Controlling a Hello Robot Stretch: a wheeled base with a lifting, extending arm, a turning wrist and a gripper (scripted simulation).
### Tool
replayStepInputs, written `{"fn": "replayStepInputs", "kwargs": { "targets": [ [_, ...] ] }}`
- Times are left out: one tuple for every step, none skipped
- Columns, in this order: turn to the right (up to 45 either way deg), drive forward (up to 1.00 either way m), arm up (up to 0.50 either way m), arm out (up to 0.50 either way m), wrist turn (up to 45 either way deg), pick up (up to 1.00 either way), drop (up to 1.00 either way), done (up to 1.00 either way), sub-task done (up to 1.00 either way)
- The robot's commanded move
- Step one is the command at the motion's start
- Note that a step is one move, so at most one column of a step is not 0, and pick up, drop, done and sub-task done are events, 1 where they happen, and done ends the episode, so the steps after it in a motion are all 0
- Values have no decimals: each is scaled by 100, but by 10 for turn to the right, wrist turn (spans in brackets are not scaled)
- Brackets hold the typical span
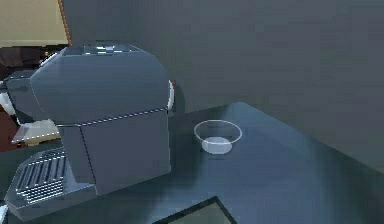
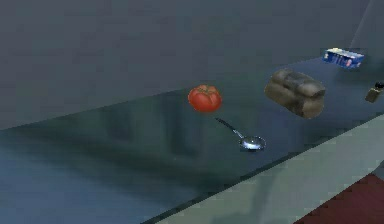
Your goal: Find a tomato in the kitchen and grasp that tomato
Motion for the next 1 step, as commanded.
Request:
{"fn": "replayStepInputs", "kwargs": {
  "targets": [
    [0, 0, 38, 0, 0, 0, 0, 0, 0]
  ]
}}
